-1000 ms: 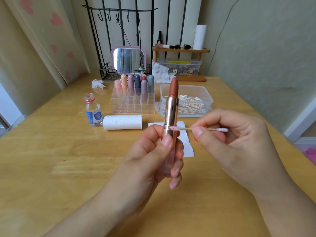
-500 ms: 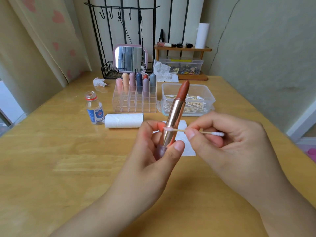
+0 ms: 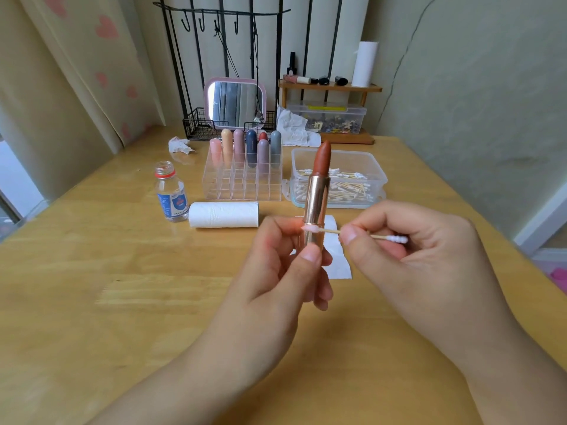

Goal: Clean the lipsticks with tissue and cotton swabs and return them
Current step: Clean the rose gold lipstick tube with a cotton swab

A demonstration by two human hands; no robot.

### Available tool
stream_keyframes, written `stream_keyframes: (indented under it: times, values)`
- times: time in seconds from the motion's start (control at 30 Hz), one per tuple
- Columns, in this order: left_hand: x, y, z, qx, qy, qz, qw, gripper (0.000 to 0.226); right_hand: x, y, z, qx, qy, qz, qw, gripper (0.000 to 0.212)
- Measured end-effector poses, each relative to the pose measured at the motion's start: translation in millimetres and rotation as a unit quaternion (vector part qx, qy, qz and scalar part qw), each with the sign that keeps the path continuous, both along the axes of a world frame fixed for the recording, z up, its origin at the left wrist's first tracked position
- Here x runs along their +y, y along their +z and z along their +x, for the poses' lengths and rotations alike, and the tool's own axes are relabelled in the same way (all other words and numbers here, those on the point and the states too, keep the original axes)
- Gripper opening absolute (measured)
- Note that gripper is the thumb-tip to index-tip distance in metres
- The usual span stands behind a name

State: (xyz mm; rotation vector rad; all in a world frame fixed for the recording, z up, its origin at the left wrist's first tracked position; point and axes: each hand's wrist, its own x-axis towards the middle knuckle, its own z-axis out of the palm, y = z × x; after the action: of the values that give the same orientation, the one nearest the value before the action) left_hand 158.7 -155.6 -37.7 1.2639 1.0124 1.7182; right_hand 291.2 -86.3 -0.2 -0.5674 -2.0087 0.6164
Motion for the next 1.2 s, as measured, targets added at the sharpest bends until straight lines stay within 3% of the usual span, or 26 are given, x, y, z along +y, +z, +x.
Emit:
stream_keyframes:
  times: [0.13, 0.27, 0.57, 0.7, 0.8, 1.0, 1.1, 1.2]
  values:
    - [-1, -2, 4, 0.024, 0.044, 0.002, 0.999, 0.016, -3, 0, -2, -0.003, -0.001, 0.033, 0.999, 0.021]
    - [-1, -1, 4, 0.033, 0.111, -0.014, 0.993, 0.019, 1, -1, 4, 0.004, -0.013, 0.002, 1.000, 0.021]
    - [0, -1, 4, 0.024, 0.149, -0.015, 0.988, 0.027, -1, -1, -2, 0.002, 0.007, 0.005, 1.000, 0.018]
    - [0, 3, 2, -0.004, 0.102, -0.009, 0.995, 0.023, 8, 0, 6, 0.012, 0.011, -0.057, 0.998, 0.021]
    - [2, 5, 0, -0.074, 0.028, -0.016, 0.997, 0.019, 15, 0, 8, 0.022, 0.036, -0.088, 0.995, 0.023]
    - [7, 2, -3, -0.184, -0.124, -0.034, 0.974, 0.022, 16, -1, 7, 0.026, 0.052, -0.118, 0.991, 0.023]
    - [5, 2, -3, -0.200, -0.144, -0.041, 0.968, 0.033, 17, -1, 6, 0.024, 0.060, -0.126, 0.990, 0.021]
    - [1, 1, -2, -0.191, -0.146, -0.027, 0.970, 0.022, 19, -1, 7, 0.025, 0.063, -0.130, 0.989, 0.019]
